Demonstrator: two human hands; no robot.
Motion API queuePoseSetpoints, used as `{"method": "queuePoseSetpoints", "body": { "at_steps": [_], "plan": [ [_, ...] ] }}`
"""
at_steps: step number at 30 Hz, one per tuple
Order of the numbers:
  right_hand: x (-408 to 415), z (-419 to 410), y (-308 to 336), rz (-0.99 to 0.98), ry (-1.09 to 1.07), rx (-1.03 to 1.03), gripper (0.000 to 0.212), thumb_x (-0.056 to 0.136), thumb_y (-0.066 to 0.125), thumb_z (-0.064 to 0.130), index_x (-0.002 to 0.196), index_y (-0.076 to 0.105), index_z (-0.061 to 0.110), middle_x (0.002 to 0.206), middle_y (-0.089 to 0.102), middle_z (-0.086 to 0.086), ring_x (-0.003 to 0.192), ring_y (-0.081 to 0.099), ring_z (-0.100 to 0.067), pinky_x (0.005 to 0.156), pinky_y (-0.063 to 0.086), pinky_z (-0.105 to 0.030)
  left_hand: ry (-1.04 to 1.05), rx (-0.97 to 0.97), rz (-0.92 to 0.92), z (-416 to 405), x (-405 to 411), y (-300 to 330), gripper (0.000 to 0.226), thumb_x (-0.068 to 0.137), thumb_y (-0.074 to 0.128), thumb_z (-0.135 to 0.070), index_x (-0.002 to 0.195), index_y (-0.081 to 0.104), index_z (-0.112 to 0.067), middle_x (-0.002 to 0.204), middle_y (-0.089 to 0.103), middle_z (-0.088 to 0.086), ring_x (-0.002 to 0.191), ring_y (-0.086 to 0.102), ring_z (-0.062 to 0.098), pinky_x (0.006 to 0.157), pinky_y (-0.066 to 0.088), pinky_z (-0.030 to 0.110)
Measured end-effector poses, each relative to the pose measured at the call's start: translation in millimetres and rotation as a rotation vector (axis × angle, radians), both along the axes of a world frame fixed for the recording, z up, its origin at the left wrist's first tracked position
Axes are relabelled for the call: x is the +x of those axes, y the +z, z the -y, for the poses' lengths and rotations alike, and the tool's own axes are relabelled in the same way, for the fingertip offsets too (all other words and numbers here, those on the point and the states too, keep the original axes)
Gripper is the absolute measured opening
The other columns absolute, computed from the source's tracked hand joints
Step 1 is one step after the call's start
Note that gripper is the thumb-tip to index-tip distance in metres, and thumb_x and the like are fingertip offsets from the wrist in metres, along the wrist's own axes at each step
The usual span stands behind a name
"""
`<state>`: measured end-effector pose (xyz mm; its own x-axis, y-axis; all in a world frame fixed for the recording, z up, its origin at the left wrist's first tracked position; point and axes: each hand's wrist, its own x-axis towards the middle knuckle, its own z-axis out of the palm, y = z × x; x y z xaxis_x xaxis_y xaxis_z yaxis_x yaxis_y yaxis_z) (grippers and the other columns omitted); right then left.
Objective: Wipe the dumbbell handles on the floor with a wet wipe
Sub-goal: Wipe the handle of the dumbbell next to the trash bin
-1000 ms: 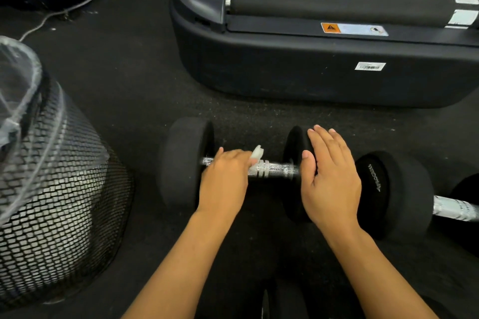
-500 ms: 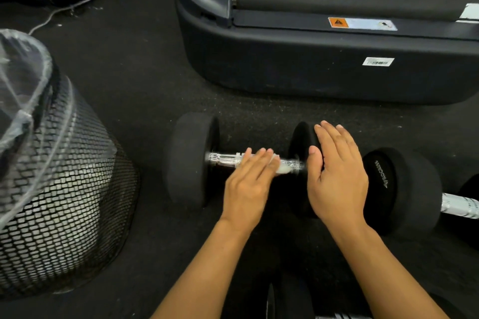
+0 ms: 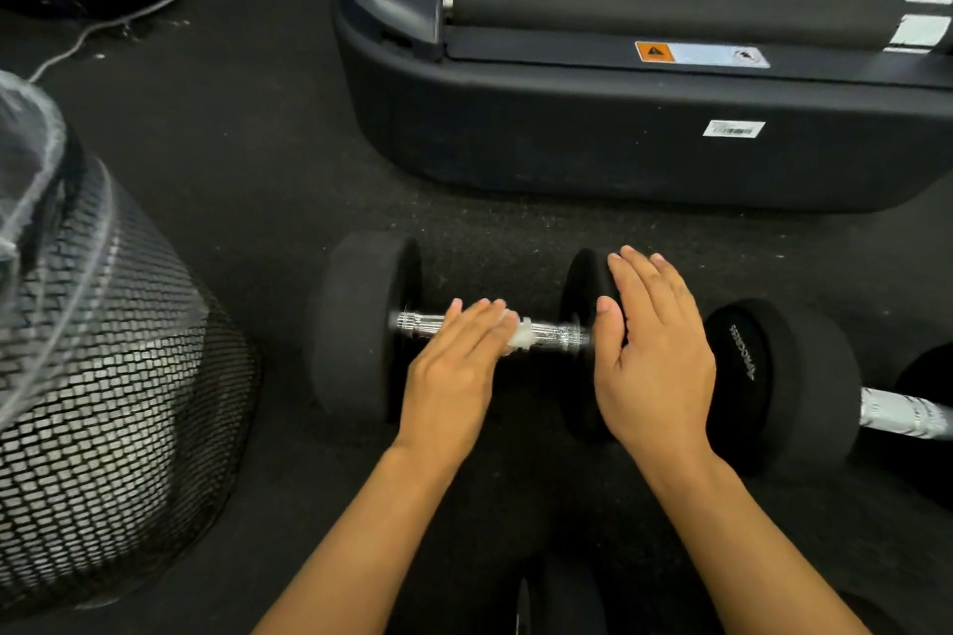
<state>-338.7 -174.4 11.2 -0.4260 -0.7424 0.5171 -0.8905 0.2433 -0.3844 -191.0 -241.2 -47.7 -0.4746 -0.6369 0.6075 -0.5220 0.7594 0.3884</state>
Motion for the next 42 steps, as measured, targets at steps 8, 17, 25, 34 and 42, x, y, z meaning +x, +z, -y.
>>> {"method": "queuePoseSetpoints", "body": {
  "at_steps": [8, 17, 25, 34, 42],
  "plan": [
    [-1, 0, 2, 0.009, 0.002, 0.014, 0.05, 0.095, 0.028, 0.034, 0.13, 0.051, 0.008, 0.136, 0.051, -0.005, 0.133, 0.036, -0.021, 0.109, 0.028, -0.034, 0.044, 0.168, 0.108, 15, -3, 23, 0.022, 0.078, 0.062, -0.003, 0.099, 0.07, -0.008, 0.094, 0.071, 0.006, 0.088, 0.068, 0.018, 0.103, 0.036, 0.039],
    [1, -1, 2, -0.002, 0.007, 0.007, 0.049, 0.095, 0.029, 0.032, 0.13, 0.052, 0.007, 0.135, 0.052, -0.006, 0.133, 0.036, -0.022, 0.109, 0.028, -0.035, 0.088, 0.255, 0.239, 19, -4, 33, 0.021, 0.085, 0.059, -0.005, 0.102, 0.068, -0.012, 0.092, 0.07, 0.004, 0.089, 0.066, 0.018, 0.109, 0.027, 0.031],
    [1, -3, 0, -0.055, 0.001, 0.028, 0.048, 0.096, 0.029, 0.03, 0.13, 0.051, 0.004, 0.135, 0.051, -0.009, 0.132, 0.037, -0.025, 0.109, 0.03, -0.039, -0.019, 0.156, 0.142, 7, -10, 27, 0.025, 0.084, 0.06, -0.01, 0.107, 0.069, -0.012, 0.104, 0.07, 0.004, 0.099, 0.065, 0.015, 0.104, 0.038, 0.039],
    [2, -4, 1, -0.201, 0.031, 0.101, 0.049, 0.095, 0.03, 0.028, 0.135, 0.042, 0.003, 0.144, 0.04, -0.013, 0.137, 0.029, -0.027, 0.113, 0.018, -0.039, -0.049, 0.073, 0.067, -1, -3, 9, 0.044, 0.073, 0.073, 0.006, 0.114, 0.065, -0.007, 0.116, 0.065, 0.009, 0.111, 0.06, 0.02, 0.106, 0.035, 0.04],
    [2, -3, 3, -0.167, 0.051, 0.098, 0.047, 0.093, 0.033, 0.026, 0.13, 0.05, 0.003, 0.135, 0.051, -0.012, 0.13, 0.041, -0.026, 0.111, 0.024, -0.036, -0.1, 0.172, 0.133, 3, -9, 24, 0.037, 0.08, 0.066, 0.0, 0.115, 0.065, -0.012, 0.115, 0.066, 0.004, 0.109, 0.06, 0.015, 0.109, 0.031, 0.033]
  ]
}}
